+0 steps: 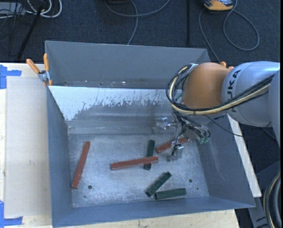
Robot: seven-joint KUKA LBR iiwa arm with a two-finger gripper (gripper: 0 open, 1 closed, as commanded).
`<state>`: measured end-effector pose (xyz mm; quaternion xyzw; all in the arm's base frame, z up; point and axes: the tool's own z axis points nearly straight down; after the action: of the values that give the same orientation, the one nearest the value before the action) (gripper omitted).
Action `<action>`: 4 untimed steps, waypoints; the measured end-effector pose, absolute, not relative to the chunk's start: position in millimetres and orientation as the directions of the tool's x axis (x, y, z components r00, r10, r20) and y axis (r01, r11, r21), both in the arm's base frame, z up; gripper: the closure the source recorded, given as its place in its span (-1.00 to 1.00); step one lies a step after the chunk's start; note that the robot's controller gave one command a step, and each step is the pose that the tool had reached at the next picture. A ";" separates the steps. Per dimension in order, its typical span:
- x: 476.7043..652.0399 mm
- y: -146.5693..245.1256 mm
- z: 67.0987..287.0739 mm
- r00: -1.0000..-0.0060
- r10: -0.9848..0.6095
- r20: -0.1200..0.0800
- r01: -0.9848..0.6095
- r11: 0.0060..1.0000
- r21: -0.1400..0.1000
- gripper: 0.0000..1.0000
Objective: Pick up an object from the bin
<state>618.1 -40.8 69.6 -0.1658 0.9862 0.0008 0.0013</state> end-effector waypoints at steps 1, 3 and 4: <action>618.5 -41.9 70.7 -0.946 -0.325 -0.004 -0.325 0.946 0.000 1.00; 595.5 -145.4 236.1 -0.602 -0.799 -0.005 -0.799 0.602 -0.007 1.00; 587.4 -103.3 165.5 -0.624 -0.782 0.000 -0.782 0.624 0.008 1.00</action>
Offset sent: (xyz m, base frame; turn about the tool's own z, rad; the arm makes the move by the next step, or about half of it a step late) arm 0.0000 0.0000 0.0000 0.0000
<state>587.4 -103.3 165.5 -0.4337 0.9011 0.0035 -0.0019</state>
